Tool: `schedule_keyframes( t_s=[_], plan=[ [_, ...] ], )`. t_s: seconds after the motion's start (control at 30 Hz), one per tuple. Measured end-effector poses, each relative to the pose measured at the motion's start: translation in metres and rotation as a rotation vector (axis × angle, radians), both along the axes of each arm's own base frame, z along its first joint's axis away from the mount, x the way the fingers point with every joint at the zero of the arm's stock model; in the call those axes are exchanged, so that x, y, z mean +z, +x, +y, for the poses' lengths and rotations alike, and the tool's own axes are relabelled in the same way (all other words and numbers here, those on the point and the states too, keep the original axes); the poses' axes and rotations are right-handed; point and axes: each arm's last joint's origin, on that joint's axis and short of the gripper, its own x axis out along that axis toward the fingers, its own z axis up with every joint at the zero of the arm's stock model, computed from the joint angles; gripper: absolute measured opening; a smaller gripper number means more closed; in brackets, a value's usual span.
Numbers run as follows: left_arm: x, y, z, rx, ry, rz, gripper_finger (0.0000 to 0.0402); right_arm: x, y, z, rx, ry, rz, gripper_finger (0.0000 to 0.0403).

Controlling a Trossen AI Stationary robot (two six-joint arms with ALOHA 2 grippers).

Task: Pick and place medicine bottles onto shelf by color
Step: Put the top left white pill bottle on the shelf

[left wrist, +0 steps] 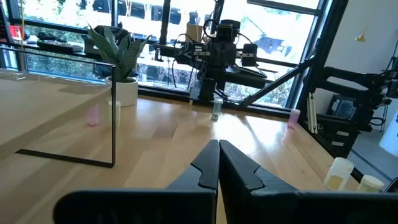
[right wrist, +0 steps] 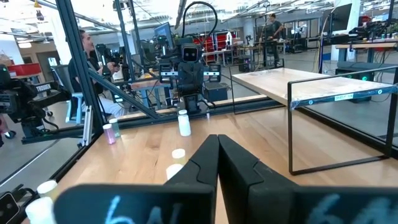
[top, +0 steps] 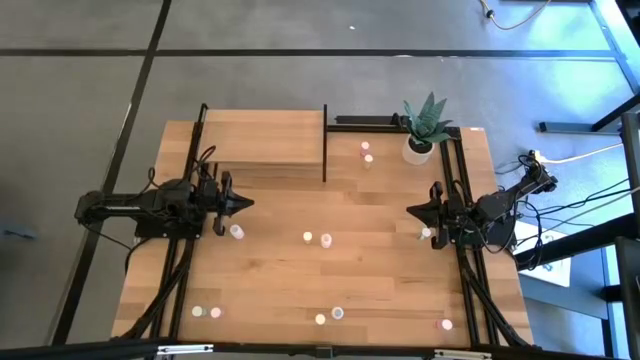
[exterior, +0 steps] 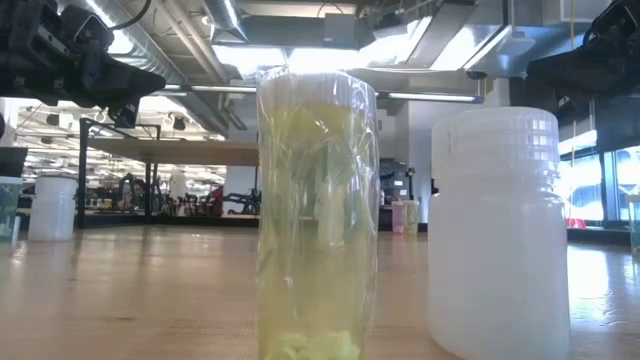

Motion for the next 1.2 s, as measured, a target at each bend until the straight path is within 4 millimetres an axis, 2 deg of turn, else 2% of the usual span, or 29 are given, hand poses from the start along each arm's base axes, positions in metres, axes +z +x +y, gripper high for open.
schedule_keyframes(
  t_s=[0.17,0.3,0.47,0.6,0.7,0.9,1.07,1.2],
  plan=[
    [0.012,-0.002,0.000,0.006,0.002,-0.071,0.0000,0.000,0.000,0.000,0.000,0.001,0.000,0.0012],
    [0.045,-0.011,-0.001,-0.006,0.006,-0.137,0.0000,0.000,0.000,0.000,-0.001,0.001,0.000,0.0012],
    [0.086,-0.027,-0.001,-0.013,0.003,-0.054,0.0000,0.000,0.000,0.000,-0.004,-0.035,0.005,0.0012],
    [0.113,-0.029,-0.002,-0.013,-0.003,0.077,0.0000,0.000,0.000,0.000,-0.005,-0.047,0.006,0.0012],
    [0.134,-0.023,-0.001,-0.013,-0.006,0.161,0.0000,0.000,0.000,0.000,-0.005,-0.045,0.004,0.0012],
    [0.168,0.001,-0.001,-0.024,-0.021,0.403,0.0000,0.002,0.000,0.000,-0.006,-0.034,-0.017,0.0012],
    [0.182,0.021,0.000,-0.019,-0.076,0.618,0.0000,0.011,-0.002,-0.001,-0.010,-0.039,-0.066,0.0012],
    [0.184,0.032,-0.001,-0.010,-0.121,0.733,0.0000,0.033,-0.007,-0.004,-0.016,-0.120,-0.090,0.0012]
  ],
)
